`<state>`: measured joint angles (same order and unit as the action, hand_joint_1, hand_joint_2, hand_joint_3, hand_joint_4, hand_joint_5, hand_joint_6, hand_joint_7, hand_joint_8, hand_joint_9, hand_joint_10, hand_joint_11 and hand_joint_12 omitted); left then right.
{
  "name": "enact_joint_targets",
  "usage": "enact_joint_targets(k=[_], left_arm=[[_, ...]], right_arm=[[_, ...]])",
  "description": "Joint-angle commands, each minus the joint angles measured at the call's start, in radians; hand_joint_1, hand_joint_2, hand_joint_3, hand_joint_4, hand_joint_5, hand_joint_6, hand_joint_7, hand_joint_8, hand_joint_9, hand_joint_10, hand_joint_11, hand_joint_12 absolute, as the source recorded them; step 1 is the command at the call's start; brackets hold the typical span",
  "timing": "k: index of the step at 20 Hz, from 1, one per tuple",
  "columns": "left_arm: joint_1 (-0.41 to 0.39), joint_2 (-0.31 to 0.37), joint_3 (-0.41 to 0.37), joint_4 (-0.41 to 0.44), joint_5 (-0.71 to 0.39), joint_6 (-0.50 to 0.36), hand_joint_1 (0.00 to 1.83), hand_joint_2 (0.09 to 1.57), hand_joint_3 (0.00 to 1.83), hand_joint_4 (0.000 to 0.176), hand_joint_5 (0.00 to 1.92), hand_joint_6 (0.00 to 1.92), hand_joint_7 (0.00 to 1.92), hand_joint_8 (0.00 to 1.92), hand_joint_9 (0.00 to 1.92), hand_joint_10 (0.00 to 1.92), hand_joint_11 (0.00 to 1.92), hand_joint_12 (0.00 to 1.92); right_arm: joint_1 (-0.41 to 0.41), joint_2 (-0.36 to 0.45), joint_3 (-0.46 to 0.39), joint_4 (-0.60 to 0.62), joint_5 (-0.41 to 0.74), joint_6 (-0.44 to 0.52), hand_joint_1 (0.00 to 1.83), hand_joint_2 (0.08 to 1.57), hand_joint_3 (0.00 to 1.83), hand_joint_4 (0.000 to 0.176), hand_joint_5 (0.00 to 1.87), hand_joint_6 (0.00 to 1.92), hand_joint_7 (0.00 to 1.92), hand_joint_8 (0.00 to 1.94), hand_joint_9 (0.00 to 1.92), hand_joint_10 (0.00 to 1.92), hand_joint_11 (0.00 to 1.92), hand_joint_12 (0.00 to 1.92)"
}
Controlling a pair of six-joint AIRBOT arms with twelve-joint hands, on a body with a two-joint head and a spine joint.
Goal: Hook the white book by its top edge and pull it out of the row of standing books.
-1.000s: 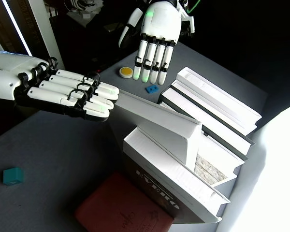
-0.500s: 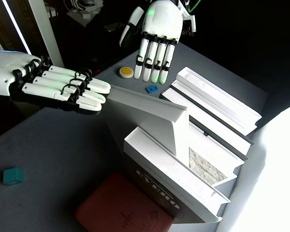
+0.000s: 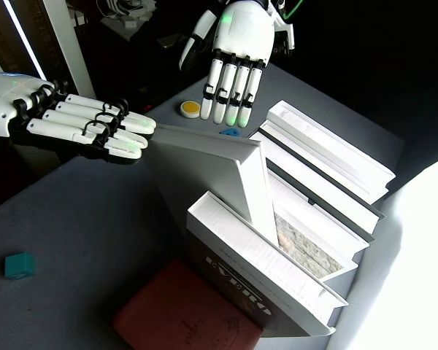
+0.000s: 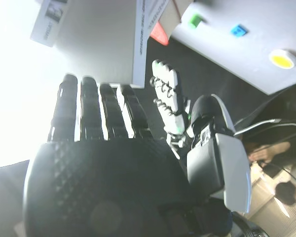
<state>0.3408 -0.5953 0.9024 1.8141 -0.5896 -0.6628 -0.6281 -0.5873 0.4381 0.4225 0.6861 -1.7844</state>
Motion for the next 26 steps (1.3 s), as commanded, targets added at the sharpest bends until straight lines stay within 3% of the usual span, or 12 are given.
enact_joint_targets(k=[1,26], left_arm=[[-0.010,0.003,0.000,-0.050,0.006,-0.003,0.00,1.26,0.00,0.000,0.04,0.01,0.00,0.00,0.00,0.00,0.00,0.00],[-0.013,0.003,0.002,-0.050,0.005,-0.005,0.00,1.25,0.00,0.000,0.00,0.00,0.00,0.00,0.00,0.00,0.00,0.00]], right_arm=[[-0.004,0.001,0.000,0.003,0.018,0.002,0.00,1.23,0.00,0.000,0.03,0.01,0.03,0.01,0.00,0.00,0.00,0.00],[-0.109,-0.022,-0.003,0.003,0.006,-0.015,0.00,1.23,0.00,0.000,0.03,0.01,0.02,0.01,0.01,0.00,0.00,0.00]])
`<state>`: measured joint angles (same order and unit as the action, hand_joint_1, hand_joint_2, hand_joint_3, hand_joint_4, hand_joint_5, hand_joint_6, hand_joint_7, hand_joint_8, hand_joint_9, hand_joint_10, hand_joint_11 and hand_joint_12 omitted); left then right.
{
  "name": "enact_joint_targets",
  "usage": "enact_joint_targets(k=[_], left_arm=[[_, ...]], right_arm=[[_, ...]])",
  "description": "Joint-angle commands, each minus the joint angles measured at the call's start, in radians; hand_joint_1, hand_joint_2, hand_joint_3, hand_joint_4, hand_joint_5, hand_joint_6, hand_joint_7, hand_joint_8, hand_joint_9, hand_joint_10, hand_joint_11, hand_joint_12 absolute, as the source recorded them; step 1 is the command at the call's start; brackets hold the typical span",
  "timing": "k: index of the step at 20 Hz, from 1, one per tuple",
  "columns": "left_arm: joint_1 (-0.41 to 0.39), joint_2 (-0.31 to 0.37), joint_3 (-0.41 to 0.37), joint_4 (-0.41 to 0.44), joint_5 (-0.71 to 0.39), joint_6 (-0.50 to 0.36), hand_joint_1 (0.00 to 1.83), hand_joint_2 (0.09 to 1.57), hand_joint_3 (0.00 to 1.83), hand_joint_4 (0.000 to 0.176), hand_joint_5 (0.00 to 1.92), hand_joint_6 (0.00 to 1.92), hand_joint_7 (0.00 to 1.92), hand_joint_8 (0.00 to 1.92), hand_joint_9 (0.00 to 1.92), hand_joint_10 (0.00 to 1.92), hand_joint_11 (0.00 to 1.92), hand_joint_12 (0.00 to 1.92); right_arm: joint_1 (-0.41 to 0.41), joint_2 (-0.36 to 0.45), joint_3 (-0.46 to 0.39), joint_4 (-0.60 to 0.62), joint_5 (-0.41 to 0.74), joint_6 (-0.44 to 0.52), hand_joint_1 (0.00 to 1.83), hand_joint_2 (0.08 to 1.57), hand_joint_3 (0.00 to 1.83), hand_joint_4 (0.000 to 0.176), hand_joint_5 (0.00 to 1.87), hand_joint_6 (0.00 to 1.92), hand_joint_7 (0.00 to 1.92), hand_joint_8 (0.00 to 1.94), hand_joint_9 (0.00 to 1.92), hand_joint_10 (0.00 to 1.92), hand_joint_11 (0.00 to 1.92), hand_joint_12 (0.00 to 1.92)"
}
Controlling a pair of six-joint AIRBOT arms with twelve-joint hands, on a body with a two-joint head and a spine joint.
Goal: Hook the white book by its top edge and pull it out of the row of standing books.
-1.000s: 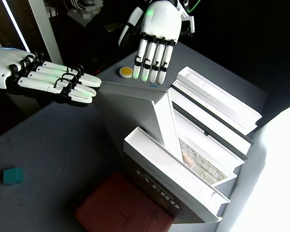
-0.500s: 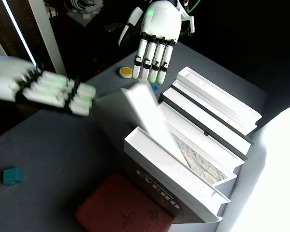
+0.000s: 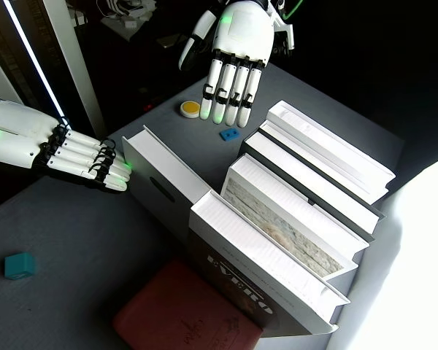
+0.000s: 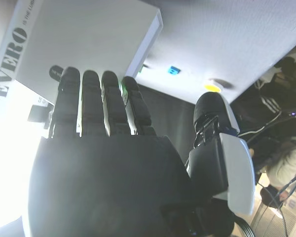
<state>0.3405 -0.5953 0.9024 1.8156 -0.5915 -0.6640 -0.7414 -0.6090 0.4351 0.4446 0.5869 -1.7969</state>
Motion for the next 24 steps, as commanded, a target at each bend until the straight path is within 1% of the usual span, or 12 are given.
enact_joint_targets(k=[1,5,9,11,14,17,20,24], left_arm=[[-0.012,0.003,0.002,-0.052,0.007,-0.004,0.00,1.25,0.00,0.000,0.00,0.00,0.00,0.00,0.00,0.00,0.00,0.00],[-0.012,0.003,0.002,-0.052,0.007,-0.004,0.00,1.25,0.00,0.000,0.01,0.00,0.00,0.00,0.00,0.00,0.00,0.00],[-0.013,0.003,0.002,-0.052,0.006,-0.004,0.00,1.26,0.00,0.000,0.00,0.00,0.00,0.00,0.00,0.00,0.00,0.00],[-0.013,0.003,0.002,-0.052,0.006,-0.004,0.00,1.26,0.00,0.000,0.00,0.00,0.00,0.00,0.00,0.00,0.00,0.00],[-0.012,0.003,0.002,-0.052,0.005,-0.004,0.00,1.26,0.00,0.000,0.00,0.00,0.00,0.00,0.00,0.00,0.00,0.00],[-0.012,0.003,0.001,-0.052,0.005,-0.004,0.00,1.26,0.00,0.000,0.01,0.00,0.00,0.00,0.00,0.00,0.00,0.00],[-0.015,0.003,-0.002,-0.052,0.005,-0.007,0.00,1.26,0.00,0.000,0.00,0.00,0.00,0.00,0.00,0.00,0.00,0.00],[-0.020,0.002,-0.003,-0.052,0.006,-0.008,0.00,1.26,0.00,0.000,0.02,0.01,0.00,0.00,0.00,0.00,0.00,0.00]], right_arm=[[0.003,0.000,0.000,-0.019,0.105,-0.003,0.00,1.23,0.00,0.000,0.03,0.01,0.02,0.01,0.01,0.00,0.00,0.00],[-0.014,-0.009,0.000,-0.019,0.105,-0.013,0.00,1.23,0.00,0.000,0.03,0.00,0.02,0.00,0.00,0.00,0.00,0.00],[-0.032,0.002,-0.012,-0.019,0.102,-0.012,0.00,1.23,0.00,0.000,0.04,0.01,0.03,0.01,0.00,0.00,0.00,0.00],[-0.042,0.019,-0.031,-0.022,0.101,-0.002,0.00,1.23,0.00,0.000,0.03,0.01,0.02,0.01,0.00,0.00,0.00,0.00],[-0.080,0.057,-0.073,-0.110,0.133,0.051,0.00,1.23,0.00,0.000,0.04,0.00,0.02,0.00,0.00,0.00,0.00,0.00],[-0.100,0.087,-0.107,-0.116,0.159,0.061,0.00,1.23,0.00,0.000,0.03,0.00,0.02,0.00,0.00,0.00,0.00,0.00],[-0.119,0.107,-0.119,-0.116,0.177,0.062,0.00,1.24,0.00,0.000,0.01,0.00,0.00,0.00,0.00,0.00,0.00,0.00],[-0.142,0.158,-0.144,-0.116,0.191,0.102,0.00,1.24,0.00,0.000,0.02,0.01,0.01,0.00,0.00,0.00,0.00,0.00]])
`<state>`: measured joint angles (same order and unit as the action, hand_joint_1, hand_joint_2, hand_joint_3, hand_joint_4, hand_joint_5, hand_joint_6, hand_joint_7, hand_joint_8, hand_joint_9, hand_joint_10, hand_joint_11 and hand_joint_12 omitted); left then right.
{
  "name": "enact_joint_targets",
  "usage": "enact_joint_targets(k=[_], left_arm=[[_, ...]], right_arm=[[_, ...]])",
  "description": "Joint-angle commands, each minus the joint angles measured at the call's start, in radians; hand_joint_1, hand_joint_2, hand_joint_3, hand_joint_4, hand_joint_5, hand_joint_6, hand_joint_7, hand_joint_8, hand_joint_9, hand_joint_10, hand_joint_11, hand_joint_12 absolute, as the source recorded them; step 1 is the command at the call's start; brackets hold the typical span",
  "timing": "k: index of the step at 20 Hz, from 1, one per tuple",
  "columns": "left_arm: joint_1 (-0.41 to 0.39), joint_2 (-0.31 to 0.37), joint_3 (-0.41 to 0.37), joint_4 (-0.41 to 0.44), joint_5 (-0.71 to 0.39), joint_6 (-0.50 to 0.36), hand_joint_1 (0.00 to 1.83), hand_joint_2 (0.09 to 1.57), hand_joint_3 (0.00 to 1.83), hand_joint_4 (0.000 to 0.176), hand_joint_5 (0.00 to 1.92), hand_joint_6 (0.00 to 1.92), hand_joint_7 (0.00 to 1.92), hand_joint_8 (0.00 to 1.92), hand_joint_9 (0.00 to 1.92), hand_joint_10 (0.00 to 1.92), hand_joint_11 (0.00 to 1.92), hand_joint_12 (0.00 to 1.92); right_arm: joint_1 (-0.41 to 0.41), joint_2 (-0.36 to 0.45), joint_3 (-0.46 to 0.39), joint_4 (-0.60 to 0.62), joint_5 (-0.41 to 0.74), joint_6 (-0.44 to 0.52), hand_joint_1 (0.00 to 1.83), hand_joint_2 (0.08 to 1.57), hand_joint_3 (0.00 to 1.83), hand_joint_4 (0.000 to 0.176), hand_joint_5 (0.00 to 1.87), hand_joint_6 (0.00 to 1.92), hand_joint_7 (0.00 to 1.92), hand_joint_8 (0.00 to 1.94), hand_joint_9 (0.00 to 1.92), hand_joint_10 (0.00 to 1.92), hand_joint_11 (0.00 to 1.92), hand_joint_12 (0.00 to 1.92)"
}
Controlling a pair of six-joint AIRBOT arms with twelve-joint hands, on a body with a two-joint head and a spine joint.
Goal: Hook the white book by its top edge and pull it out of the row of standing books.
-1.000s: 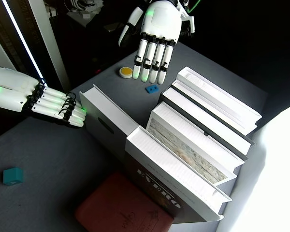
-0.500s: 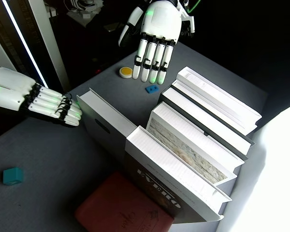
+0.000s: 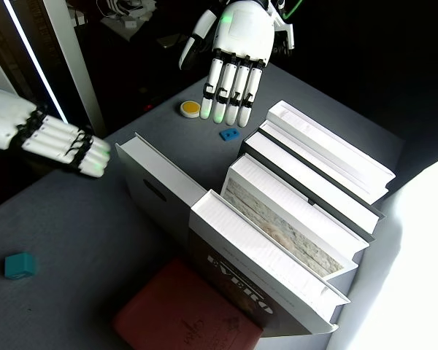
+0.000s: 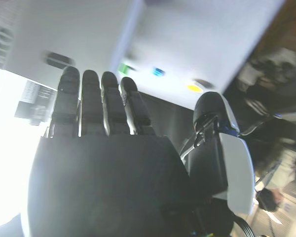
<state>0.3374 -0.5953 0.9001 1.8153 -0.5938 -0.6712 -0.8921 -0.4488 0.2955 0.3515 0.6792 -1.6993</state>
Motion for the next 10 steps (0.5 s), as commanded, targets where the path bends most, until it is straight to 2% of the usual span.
enact_joint_targets(k=[1,6,10], left_arm=[[-0.018,0.002,-0.001,-0.051,0.008,-0.001,0.00,1.26,0.00,0.000,0.02,0.01,0.00,0.00,0.00,0.00,0.00,0.00],[-0.017,0.003,-0.004,-0.040,0.000,0.004,0.00,1.26,0.00,0.000,0.02,0.01,0.00,0.00,0.00,0.00,0.00,0.00],[-0.020,0.002,-0.002,-0.040,0.004,0.002,0.00,1.26,0.00,0.000,0.00,0.00,0.00,0.00,0.00,0.00,0.00,0.00]], right_arm=[[-0.001,0.010,-0.012,-0.023,0.109,0.010,0.00,1.24,0.00,0.000,0.02,0.01,0.01,0.00,0.00,0.00,0.00,0.00],[-0.063,0.065,-0.025,-0.060,0.168,0.083,0.00,1.23,0.00,0.000,0.03,0.01,0.02,0.00,0.00,0.00,0.00,0.00],[-0.066,0.069,-0.029,-0.080,0.179,0.099,0.00,1.23,0.00,0.000,0.04,0.01,0.03,0.01,0.01,0.00,0.00,0.00]])
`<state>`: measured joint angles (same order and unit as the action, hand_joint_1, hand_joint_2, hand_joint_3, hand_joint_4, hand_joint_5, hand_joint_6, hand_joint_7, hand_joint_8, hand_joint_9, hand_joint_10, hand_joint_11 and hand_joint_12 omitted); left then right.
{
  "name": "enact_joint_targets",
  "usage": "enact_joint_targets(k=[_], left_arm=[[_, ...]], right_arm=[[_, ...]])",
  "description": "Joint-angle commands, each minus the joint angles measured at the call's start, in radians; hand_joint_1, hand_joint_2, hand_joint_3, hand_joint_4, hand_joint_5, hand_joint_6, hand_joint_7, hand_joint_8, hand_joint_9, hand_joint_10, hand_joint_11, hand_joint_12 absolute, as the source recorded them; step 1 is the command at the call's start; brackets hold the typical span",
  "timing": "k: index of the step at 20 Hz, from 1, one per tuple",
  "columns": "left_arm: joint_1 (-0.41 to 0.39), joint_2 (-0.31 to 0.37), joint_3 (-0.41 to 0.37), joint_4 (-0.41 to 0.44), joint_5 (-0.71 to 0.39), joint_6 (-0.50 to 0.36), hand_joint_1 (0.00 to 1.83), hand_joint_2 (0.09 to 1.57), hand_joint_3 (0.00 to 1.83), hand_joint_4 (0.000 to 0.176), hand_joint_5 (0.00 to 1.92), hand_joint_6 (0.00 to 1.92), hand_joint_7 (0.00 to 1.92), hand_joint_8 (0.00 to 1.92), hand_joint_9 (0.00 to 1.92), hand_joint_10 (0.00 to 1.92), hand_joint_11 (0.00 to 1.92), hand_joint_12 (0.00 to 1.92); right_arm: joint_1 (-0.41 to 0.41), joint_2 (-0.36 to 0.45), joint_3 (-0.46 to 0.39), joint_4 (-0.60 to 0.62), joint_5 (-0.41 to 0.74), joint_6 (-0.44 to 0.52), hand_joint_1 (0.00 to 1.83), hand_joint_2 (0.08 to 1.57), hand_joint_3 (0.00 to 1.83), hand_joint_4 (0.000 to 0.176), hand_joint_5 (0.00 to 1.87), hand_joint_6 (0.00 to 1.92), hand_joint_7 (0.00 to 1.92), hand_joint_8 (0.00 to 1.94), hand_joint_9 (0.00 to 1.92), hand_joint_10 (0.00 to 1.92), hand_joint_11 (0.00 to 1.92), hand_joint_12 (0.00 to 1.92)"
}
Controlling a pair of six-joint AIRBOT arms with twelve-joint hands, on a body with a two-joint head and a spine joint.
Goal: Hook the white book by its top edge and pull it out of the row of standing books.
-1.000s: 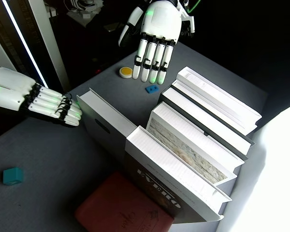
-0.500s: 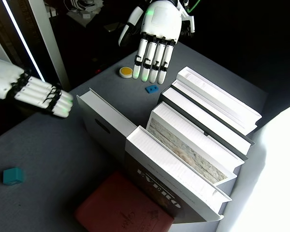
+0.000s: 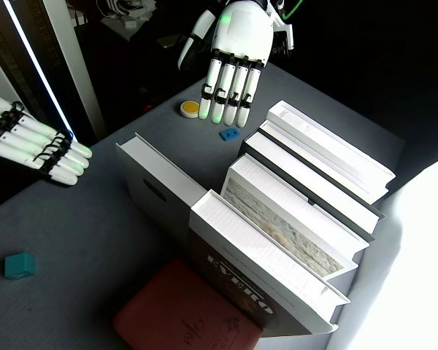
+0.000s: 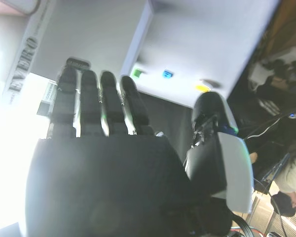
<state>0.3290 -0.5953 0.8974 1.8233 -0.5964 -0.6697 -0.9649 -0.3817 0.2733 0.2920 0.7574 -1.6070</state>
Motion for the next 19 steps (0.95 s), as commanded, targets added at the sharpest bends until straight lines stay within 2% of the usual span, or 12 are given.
enact_joint_targets(k=[1,19], left_arm=[[-0.010,0.002,0.002,-0.047,0.007,0.000,0.00,1.26,0.00,0.000,0.00,0.00,0.00,0.00,0.00,0.00,0.00,0.00],[-0.004,0.002,0.008,-0.042,0.003,-0.005,0.00,1.25,0.00,0.000,0.00,0.00,0.00,0.00,0.00,0.00,0.00,0.00]], right_arm=[[0.007,0.001,-0.008,-0.020,0.103,0.007,0.00,1.23,0.00,0.000,0.03,0.01,0.02,0.00,0.00,0.00,0.00,0.00],[0.008,0.001,-0.017,-0.074,0.154,0.034,0.00,1.24,0.00,0.000,0.03,0.00,0.02,0.00,0.00,0.00,0.00,0.00]])
